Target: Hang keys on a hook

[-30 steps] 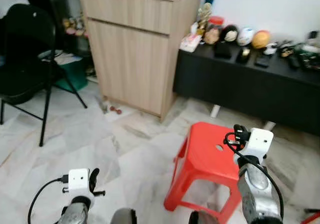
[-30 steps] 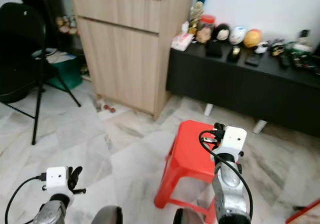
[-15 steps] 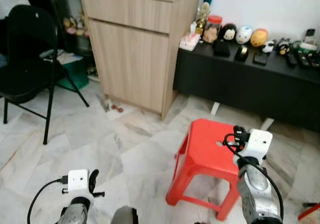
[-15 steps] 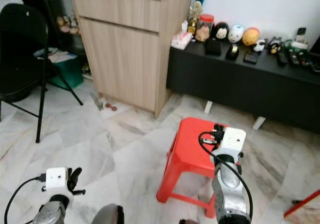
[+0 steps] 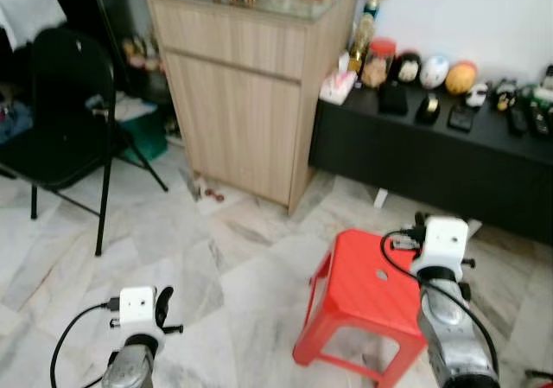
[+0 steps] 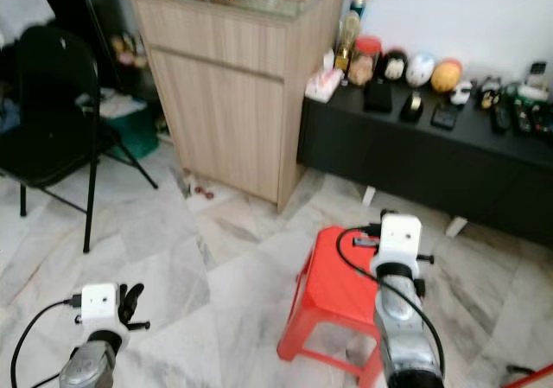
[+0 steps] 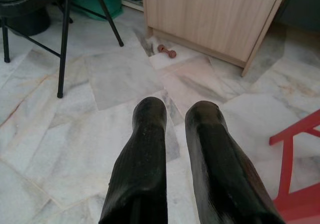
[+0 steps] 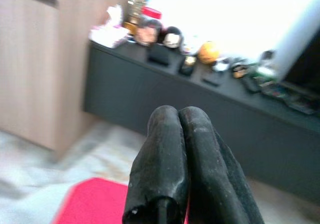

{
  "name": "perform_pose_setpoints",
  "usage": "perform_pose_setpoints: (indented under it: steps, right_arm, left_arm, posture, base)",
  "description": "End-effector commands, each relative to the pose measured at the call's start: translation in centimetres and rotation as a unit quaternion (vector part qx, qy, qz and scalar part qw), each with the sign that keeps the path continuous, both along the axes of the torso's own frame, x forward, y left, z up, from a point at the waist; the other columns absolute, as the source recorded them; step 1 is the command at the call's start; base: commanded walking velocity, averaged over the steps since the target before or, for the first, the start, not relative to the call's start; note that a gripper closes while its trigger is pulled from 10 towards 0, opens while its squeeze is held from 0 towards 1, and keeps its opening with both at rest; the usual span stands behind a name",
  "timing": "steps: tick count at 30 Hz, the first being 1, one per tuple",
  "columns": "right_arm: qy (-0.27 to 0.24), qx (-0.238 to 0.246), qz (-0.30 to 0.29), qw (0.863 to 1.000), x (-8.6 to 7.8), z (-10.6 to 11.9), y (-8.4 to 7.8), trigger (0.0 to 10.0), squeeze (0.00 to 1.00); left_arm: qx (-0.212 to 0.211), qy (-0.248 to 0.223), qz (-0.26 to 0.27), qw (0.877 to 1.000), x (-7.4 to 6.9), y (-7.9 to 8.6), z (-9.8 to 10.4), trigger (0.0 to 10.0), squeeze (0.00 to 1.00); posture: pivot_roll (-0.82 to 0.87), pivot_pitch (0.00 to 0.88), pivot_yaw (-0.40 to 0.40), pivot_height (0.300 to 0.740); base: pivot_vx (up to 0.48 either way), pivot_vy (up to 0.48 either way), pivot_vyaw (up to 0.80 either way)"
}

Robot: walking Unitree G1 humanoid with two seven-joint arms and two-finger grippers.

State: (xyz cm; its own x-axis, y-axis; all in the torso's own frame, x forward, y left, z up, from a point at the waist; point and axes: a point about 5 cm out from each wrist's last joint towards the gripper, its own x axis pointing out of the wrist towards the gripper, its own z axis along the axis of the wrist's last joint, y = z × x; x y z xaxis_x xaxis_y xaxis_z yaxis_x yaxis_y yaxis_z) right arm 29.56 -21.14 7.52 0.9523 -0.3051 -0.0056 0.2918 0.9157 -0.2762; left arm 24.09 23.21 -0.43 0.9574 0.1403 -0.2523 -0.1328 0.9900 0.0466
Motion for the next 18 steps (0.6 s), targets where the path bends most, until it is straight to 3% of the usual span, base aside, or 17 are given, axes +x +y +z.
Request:
perform_pose_setpoints:
  steps: [1, 13, 18]
  right_arm:
    - [0.012, -0.013, -0.038, 0.999, -0.6, -0.4, -0.9, 10.0, 0.00]
    - [-0.013, -0.040, -0.165, 0.985, -1.6, 0.3, -3.3, 10.0, 0.00]
    - [-0.031, 0.004, -0.191, 0.981, -1.7, 0.4, -3.5, 10.0, 0.00]
  left_arm:
    - [-0.007, 0.006, 0.001, 1.000, -0.3, 0.0, -0.3, 10.0, 0.00]
    - [-0.009, 0.005, -0.005, 1.000, -0.3, 0.1, -0.2, 10.0, 0.00]
    - [-0.010, 0.004, -0.007, 1.000, -0.3, 0.1, -0.2, 10.0, 0.00]
  posture:
    - [0.18, 0.019, -0.073, 0.740]
    - [0.19, 0.023, -0.066, 0.740]
    - [0.19, 0.023, -0.064, 0.740]
  base:
    - [0.000, 0.000, 0.00]
    - [0.000, 0.000, 0.00]
    - [0.000, 0.000, 0.00]
